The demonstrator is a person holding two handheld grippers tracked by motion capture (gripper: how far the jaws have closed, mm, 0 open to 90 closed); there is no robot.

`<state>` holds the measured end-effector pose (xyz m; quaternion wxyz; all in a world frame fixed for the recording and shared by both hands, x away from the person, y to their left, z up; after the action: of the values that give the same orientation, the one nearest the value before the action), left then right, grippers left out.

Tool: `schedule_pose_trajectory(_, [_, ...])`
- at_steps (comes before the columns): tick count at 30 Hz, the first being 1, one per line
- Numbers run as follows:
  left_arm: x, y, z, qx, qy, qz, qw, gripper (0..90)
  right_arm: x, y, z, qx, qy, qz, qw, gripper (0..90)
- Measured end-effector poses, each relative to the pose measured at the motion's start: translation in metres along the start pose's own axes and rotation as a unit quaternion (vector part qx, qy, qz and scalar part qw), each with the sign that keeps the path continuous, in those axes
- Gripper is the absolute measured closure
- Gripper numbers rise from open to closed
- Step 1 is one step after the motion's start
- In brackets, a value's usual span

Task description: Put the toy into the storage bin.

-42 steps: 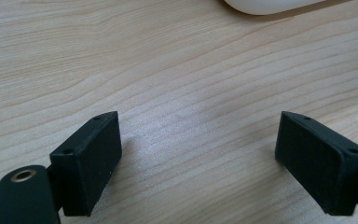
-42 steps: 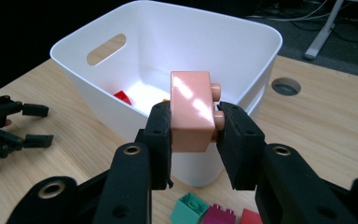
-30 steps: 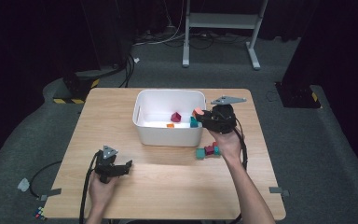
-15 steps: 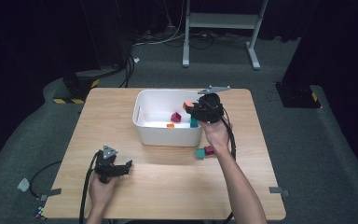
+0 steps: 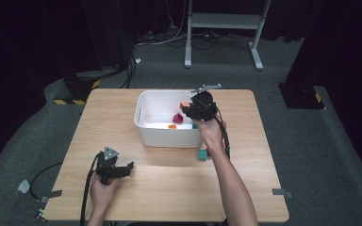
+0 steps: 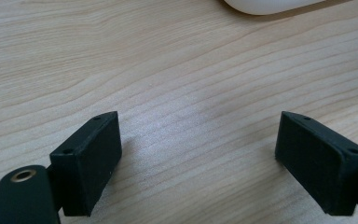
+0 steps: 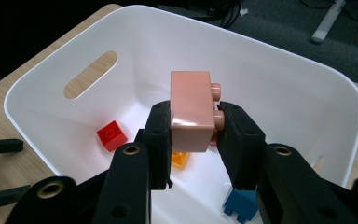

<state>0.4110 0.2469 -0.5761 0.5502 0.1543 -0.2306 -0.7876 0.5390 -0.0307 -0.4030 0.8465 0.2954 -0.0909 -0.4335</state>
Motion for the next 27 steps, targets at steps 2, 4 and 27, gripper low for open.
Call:
schedule_pose_trajectory(2, [0.000, 0.000, 0.000, 0.000, 0.000, -0.001, 1.0000, 14.5, 0.000, 0.000, -0.002, -0.002, 0.000, 0.000, 1.0000, 58.3])
schedule_pose_trajectory(4, [0.000, 0.000, 0.000, -0.001, 0.000, -0.001, 1.0000, 14.5, 0.000, -0.001, -0.002, -0.002, -0.001, 0.000, 1.0000, 56.8])
schedule_pose_trajectory(27, [0.000, 0.000, 0.000, -0.001, 0.000, -0.002, 1.0000, 14.5, 0.034, -0.051, 0.047, 0.045, -0.002, -0.019, 0.9988, 33.4])
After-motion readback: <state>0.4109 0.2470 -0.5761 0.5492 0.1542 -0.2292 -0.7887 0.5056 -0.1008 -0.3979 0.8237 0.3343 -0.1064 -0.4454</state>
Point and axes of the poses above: each handheld gripper's, and its own axes: z roughly backward along the jaws, y roughly out of its top, x roughly to its right, the point moved 7 cm from there along -z, roughly forward along the jaws, and after that the axes turned 15 degrees about -x, right-handed, at the moved point
